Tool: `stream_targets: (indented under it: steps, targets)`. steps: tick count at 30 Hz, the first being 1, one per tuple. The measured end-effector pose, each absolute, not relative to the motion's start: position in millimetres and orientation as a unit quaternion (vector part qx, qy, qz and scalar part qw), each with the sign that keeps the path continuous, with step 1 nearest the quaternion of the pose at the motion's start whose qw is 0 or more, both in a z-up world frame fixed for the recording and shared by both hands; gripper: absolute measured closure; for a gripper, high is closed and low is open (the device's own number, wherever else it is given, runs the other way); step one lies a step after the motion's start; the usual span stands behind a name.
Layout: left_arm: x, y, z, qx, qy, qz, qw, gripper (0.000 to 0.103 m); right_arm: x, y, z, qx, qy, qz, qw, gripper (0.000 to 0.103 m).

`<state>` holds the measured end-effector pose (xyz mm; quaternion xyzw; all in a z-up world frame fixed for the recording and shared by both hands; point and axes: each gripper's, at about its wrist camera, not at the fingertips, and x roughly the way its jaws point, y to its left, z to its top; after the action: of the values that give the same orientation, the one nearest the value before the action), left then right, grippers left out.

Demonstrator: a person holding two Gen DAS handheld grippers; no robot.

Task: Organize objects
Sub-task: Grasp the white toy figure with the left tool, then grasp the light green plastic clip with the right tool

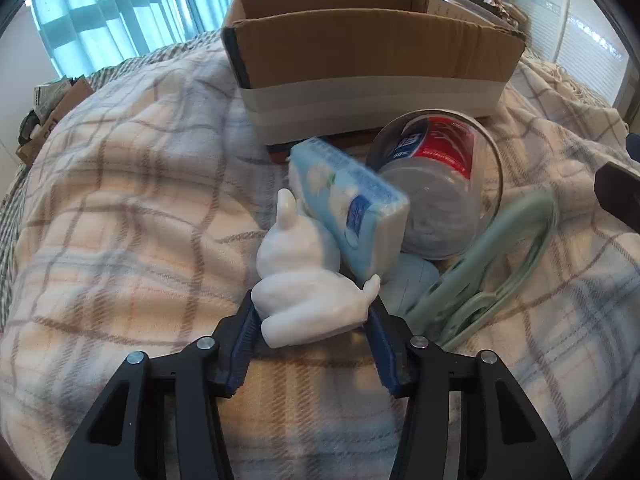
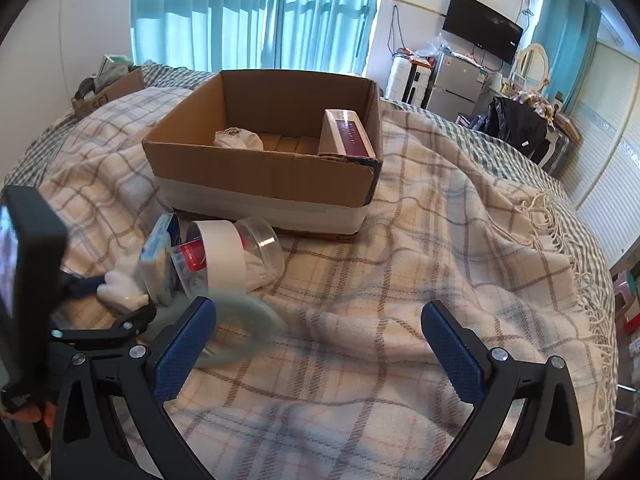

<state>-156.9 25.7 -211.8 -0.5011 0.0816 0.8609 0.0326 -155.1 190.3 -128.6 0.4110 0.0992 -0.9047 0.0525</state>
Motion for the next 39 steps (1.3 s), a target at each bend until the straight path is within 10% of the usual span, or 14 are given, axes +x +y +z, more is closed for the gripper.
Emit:
stream_targets:
  steps: [14, 39]
  targets:
    - [-124.3, -10.7, -135.6, -0.400, 0.058, 0.915, 0.003, 0.052, -152.4, 164.6, -133.9, 0.441, 0.088, -0.889, 0.093, 0.000]
    - [-141.0, -31.6, -156.4, -0.434, 0.046, 0.900, -0.012, 0.052, -200.7, 116.7, -214.7, 0.531, 0.155, -0.813, 0.181, 0.000]
